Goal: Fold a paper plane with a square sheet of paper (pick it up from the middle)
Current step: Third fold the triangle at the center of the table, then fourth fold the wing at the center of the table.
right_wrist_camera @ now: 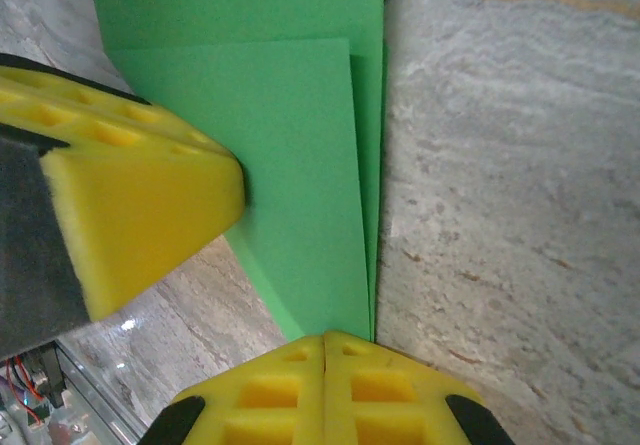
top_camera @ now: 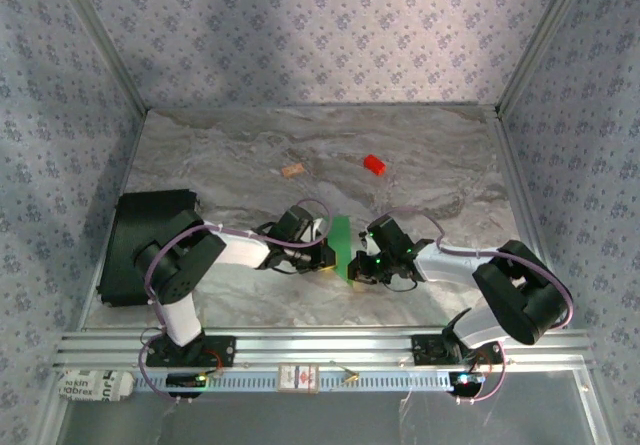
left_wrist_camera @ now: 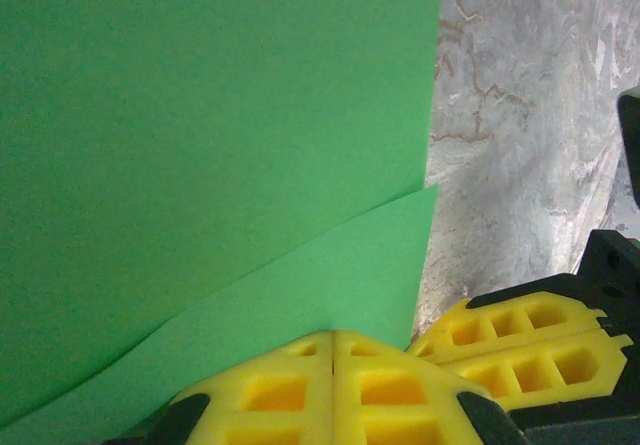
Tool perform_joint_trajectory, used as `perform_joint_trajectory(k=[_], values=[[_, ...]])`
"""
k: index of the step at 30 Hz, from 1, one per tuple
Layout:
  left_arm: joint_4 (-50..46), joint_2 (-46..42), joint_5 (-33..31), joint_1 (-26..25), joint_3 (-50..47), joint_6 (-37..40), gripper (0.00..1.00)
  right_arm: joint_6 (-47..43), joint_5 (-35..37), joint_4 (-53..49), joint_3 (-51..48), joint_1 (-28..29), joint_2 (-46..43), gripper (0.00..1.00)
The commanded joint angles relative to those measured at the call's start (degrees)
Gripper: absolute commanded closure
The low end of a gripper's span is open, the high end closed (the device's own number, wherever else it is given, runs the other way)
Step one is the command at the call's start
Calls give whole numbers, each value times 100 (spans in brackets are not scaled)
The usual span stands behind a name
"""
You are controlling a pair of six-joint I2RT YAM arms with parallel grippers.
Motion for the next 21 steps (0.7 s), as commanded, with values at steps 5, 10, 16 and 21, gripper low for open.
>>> perform_joint_trajectory(k=[5, 10, 16, 21], values=[[-422, -26, -344, 719, -193, 499, 93, -254, 493, -729, -46, -48, 138, 100], [-467, -60, -197, 1138, -283, 695, 93, -281, 476, -723, -63, -45, 136, 100], [-578, -310, -109, 1295, -370, 751, 88, -290, 378, -586, -67, -55, 138, 100], [-657, -606, -56, 1306, -324, 675, 87, -342, 118, -338, 2, -69, 93, 99]])
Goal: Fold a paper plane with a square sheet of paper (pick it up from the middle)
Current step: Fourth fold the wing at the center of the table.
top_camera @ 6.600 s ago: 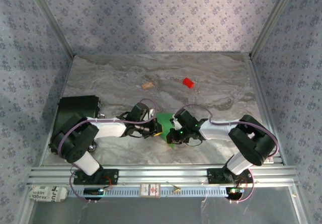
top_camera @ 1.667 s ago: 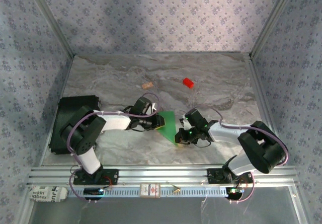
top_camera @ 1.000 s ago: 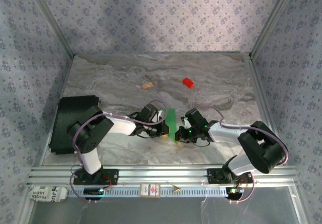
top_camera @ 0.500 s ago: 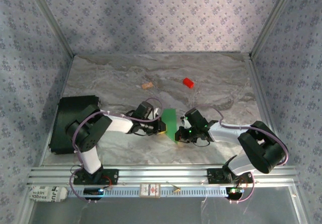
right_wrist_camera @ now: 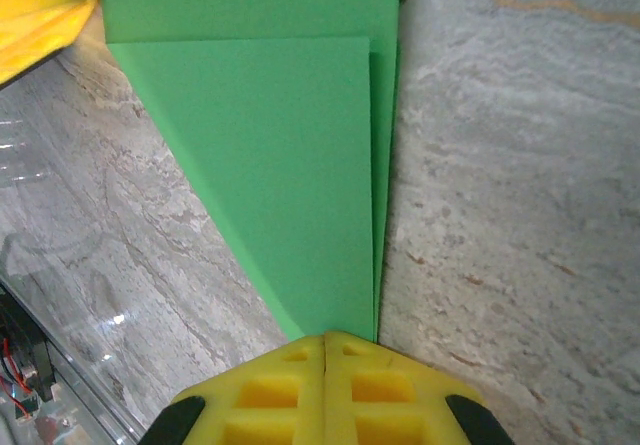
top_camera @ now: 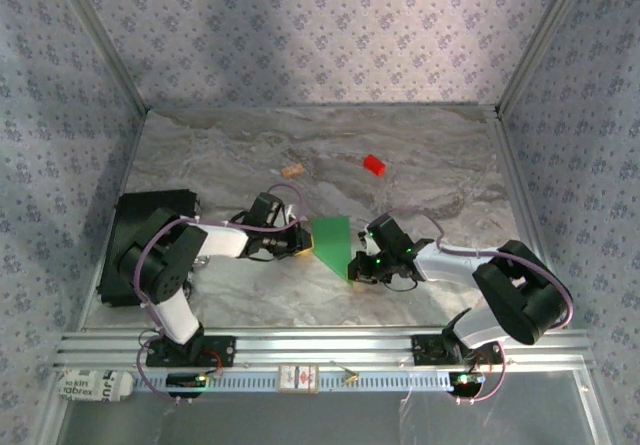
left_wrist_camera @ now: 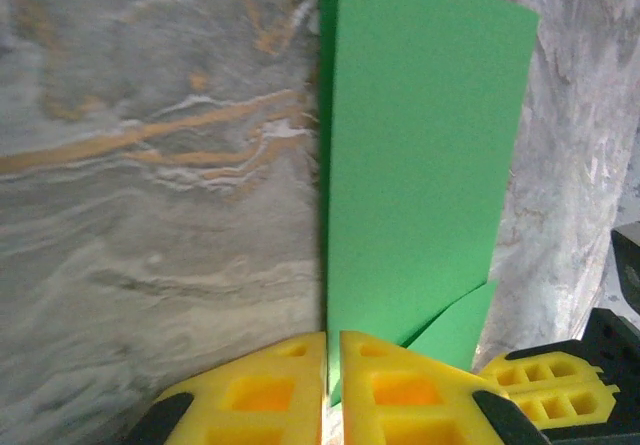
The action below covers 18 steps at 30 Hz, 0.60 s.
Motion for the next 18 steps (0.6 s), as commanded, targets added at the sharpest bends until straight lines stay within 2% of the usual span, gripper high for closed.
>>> perform_joint_trajectory(k=[1, 6, 14, 18], values=[[-336, -308, -209, 67, -71, 93, 87, -155, 92, -235, -8, -53, 42, 98], [-423, -682, -211, 53, -80, 4, 85, -244, 158, -312, 236, -90, -234, 91], [-349, -952, -218, 38, -245, -167, 79, -289, 773, -593, 528, -353, -316, 68], [-241, -922, -191, 36, -299, -255, 75, -240, 729, -471, 599, -391, -195, 65]])
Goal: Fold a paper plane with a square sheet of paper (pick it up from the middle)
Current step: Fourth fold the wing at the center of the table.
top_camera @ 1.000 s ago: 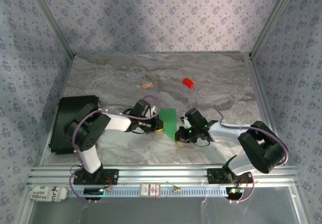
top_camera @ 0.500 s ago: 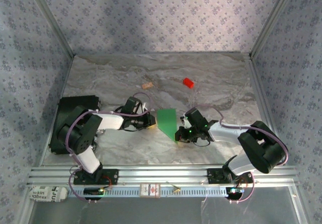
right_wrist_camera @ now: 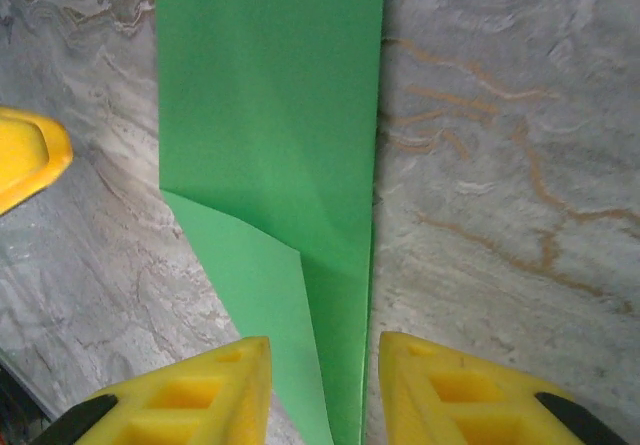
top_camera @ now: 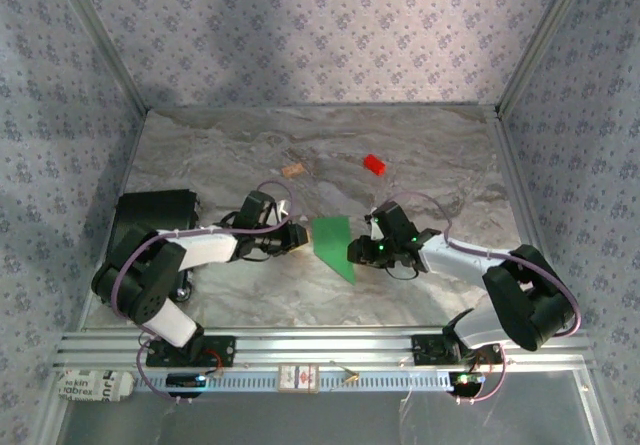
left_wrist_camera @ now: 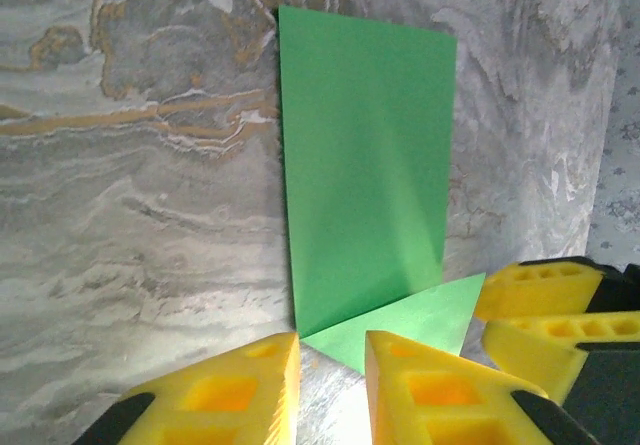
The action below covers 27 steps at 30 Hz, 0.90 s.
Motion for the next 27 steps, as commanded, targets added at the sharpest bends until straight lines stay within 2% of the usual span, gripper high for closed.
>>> perform_joint_trajectory(k=[1, 7, 10, 19, 27], values=[[84, -61, 9, -9, -54, -100, 74, 20, 135, -134, 178, -29, 102, 65], [166, 65, 92, 2, -26, -160, 71, 146, -109, 254, 197, -47, 319, 68], [166, 138, 125, 2, -16, -199, 69, 148, -152, 310, 229, -64, 381, 76], [469, 420, 384, 42, 33, -496, 66, 281, -543, 773, -32, -251, 340, 92], [501, 555, 510, 37, 240, -539, 62, 244, -669, 828, -135, -361, 215, 94]])
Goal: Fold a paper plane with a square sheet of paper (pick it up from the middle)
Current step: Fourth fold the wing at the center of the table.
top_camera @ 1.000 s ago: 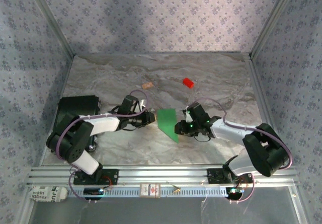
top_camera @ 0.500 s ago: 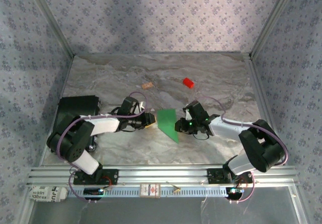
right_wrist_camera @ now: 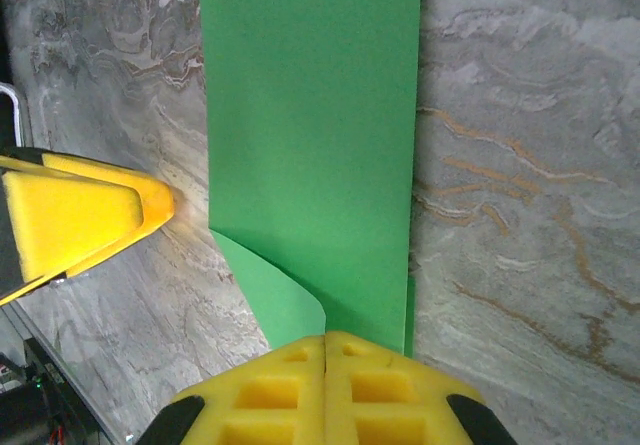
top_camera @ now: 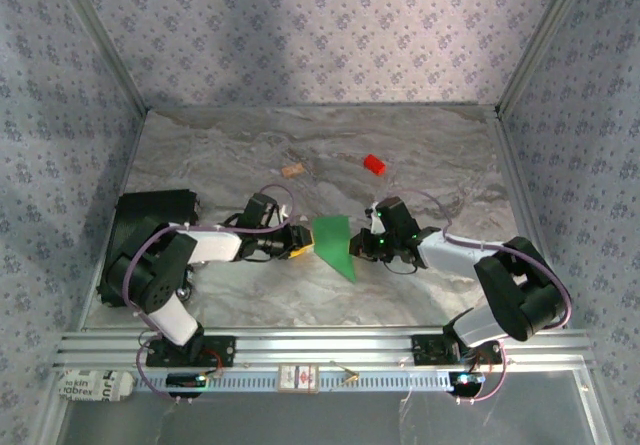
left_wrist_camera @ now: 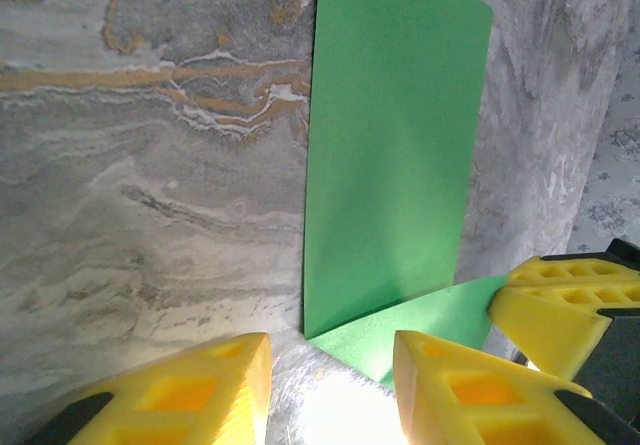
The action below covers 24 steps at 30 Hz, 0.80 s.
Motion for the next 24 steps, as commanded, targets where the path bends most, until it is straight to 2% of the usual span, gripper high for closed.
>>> perform_joint_trajectory(k=[1, 16, 24], values=[[153, 114, 204, 37, 238, -60, 61, 14, -158, 59, -99, -90, -104, 94], [367, 445, 538, 40, 452, -157, 60, -44, -188, -83, -199, -206, -257, 95], [770, 696, 759, 33, 525, -416, 71, -66, -196, -90, -214, -215, -277, 94]])
